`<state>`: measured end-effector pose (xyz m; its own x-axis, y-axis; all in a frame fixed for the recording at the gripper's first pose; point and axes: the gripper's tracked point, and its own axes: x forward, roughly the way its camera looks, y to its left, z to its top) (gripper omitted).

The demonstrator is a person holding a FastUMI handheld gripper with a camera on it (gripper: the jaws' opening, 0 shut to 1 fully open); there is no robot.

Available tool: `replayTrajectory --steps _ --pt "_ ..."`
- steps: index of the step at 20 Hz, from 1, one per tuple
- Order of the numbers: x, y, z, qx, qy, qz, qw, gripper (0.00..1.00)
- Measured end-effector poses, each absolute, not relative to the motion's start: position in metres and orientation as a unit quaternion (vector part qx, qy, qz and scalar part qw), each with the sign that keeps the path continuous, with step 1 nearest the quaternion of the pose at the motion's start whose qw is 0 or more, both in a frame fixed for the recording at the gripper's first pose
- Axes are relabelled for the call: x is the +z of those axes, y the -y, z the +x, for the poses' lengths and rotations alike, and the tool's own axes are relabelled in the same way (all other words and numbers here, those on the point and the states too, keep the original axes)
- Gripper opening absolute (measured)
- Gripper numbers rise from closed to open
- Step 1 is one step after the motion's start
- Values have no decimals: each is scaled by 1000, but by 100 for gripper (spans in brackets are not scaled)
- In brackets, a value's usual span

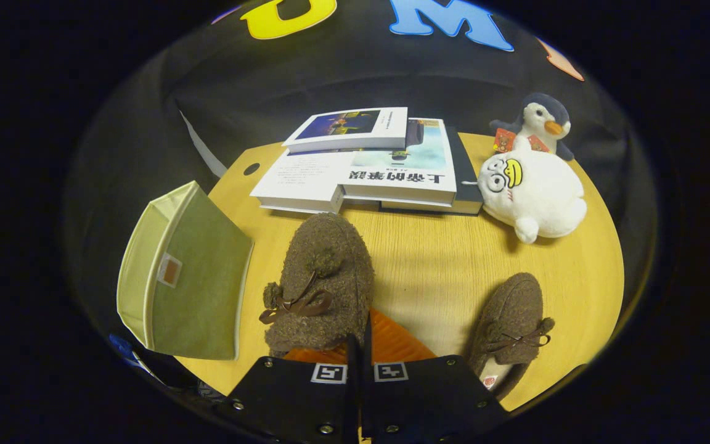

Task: Open the storage box then place both shoes into the box .Put the left shoe in first, then the right shoe, with the right side of both shoes facing outward in a uniform manner.

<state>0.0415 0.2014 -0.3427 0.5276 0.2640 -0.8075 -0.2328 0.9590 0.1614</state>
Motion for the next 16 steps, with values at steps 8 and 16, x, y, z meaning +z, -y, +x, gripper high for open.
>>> replayTrajectory --steps 8,16 --pt "-263 -226 39 163 -437 35 884 2" --pt "-212 -296 32 231 -416 27 879 2"
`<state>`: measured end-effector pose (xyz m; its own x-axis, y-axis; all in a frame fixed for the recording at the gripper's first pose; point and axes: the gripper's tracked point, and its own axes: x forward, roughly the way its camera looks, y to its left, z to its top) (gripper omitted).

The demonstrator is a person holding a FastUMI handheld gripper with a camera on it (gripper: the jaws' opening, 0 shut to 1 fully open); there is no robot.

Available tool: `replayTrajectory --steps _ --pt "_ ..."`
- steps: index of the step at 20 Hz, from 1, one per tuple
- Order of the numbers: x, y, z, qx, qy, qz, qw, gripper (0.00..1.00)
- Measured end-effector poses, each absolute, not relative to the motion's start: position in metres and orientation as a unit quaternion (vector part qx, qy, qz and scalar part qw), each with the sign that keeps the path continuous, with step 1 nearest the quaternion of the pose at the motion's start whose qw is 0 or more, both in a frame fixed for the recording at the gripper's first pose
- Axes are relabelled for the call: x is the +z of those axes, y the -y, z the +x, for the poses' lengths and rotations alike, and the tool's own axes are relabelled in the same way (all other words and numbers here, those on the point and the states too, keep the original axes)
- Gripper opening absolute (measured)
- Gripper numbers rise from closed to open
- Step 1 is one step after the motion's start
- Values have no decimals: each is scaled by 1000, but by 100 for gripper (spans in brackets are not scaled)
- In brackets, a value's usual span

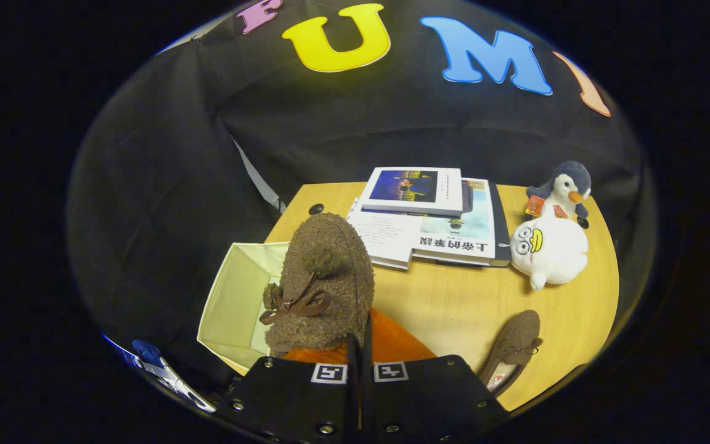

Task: Open the storage box then place both shoes into the box .Put the left shoe in first, then the right shoe, with the right side of both shoes facing outward in a uniform manner.

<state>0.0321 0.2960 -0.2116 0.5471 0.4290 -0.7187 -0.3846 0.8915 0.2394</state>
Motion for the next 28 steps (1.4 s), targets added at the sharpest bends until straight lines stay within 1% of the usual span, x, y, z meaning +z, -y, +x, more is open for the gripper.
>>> replayTrajectory --steps 7,13,21,27,28 --pt "-191 -383 25 294 -419 18 859 2" --pt "-216 -460 16 336 -444 -6 831 2" --pt "-294 -506 18 331 -499 -55 799 2" --pt "-320 -518 18 321 -507 -71 797 2" --pt "-320 -516 17 323 -506 -79 796 10"
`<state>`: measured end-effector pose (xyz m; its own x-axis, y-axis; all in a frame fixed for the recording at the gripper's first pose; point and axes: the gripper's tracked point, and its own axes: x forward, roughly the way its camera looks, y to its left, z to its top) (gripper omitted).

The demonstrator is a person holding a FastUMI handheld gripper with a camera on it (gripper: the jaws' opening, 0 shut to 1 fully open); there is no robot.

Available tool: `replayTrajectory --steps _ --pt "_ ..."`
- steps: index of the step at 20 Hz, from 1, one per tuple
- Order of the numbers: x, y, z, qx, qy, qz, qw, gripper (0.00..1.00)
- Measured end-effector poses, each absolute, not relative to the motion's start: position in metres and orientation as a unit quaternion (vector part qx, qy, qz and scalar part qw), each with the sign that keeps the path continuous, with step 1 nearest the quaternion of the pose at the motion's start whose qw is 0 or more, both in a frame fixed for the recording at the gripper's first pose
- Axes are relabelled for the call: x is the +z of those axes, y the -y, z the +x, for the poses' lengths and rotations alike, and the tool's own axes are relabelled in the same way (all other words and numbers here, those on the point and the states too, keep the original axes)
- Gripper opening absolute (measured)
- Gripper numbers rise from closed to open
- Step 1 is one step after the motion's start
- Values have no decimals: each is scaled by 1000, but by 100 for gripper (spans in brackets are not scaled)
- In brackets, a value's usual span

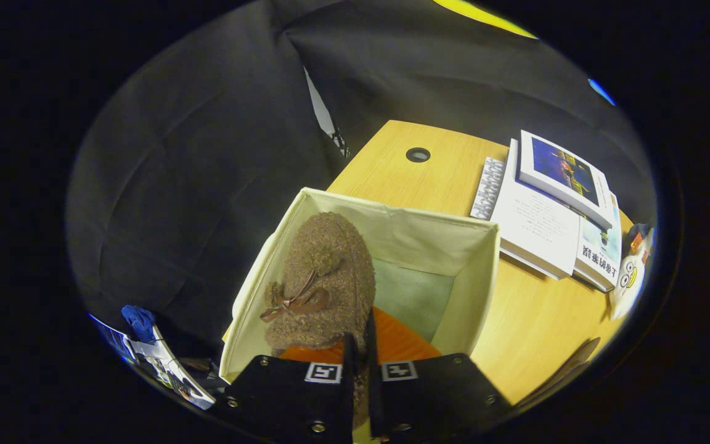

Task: Open the storage box then place both shoes into the box .Put the left shoe in first, then the right shoe, with the right side of both shoes facing outward in a uniform manner.

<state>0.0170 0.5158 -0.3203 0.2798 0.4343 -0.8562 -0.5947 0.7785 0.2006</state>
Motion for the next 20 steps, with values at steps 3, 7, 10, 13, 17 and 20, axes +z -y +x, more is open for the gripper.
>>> replayTrajectory --steps 3,7,10,13,17,20 --pt "-311 -506 13 337 -492 -97 796 96" --pt "-287 -493 11 349 -490 -65 796 98" --pt "-261 -471 14 352 -481 -34 802 98" --pt "-233 -434 20 350 -467 -11 812 97" --pt "-214 -375 34 318 -448 7 836 97" --pt "-209 -338 37 300 -440 22 846 98"
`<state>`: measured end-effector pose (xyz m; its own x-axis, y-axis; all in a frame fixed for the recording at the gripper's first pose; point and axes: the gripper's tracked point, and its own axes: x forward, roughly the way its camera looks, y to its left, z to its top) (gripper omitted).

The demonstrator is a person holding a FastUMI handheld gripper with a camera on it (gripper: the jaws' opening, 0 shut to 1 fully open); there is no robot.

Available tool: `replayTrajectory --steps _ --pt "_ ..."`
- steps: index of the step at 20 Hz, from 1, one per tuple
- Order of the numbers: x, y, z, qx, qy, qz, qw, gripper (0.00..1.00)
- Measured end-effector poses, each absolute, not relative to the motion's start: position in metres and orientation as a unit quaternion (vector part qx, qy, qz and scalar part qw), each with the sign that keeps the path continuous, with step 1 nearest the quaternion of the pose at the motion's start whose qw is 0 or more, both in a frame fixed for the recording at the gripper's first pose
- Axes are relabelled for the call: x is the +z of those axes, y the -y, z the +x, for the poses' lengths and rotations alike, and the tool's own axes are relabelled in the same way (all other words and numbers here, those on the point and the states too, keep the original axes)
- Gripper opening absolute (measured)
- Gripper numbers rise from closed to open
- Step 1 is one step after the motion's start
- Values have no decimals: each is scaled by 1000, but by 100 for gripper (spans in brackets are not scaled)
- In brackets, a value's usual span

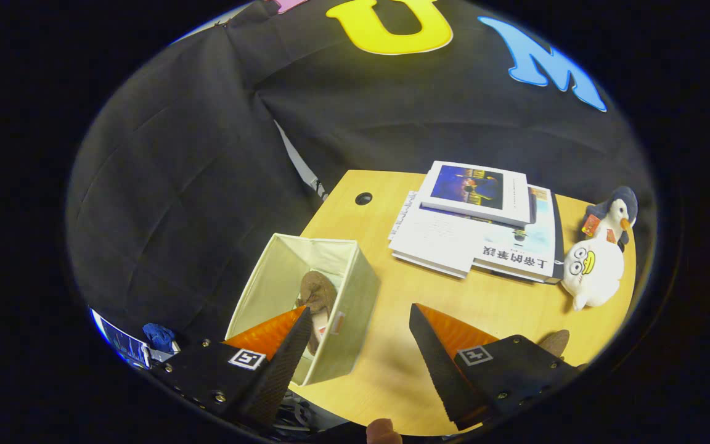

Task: Open the storage box then place both shoes into the box .Put the left shoe in first, then the right shoe, with the right side of both shoes facing outward in a uniform manner.

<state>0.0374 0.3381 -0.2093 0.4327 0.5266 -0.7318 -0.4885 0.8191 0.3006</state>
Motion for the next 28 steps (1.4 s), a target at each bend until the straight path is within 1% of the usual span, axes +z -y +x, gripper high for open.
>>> replayTrajectory --steps 6,10,14,20,28 --pt "-215 -252 36 254 -421 22 871 98" --pt "-226 -204 34 222 -416 56 880 98" --pt "-250 -146 35 168 -420 44 891 98" --pt "-297 -83 26 106 -453 36 885 98" --pt "-376 -26 -9 56 -532 16 845 98"
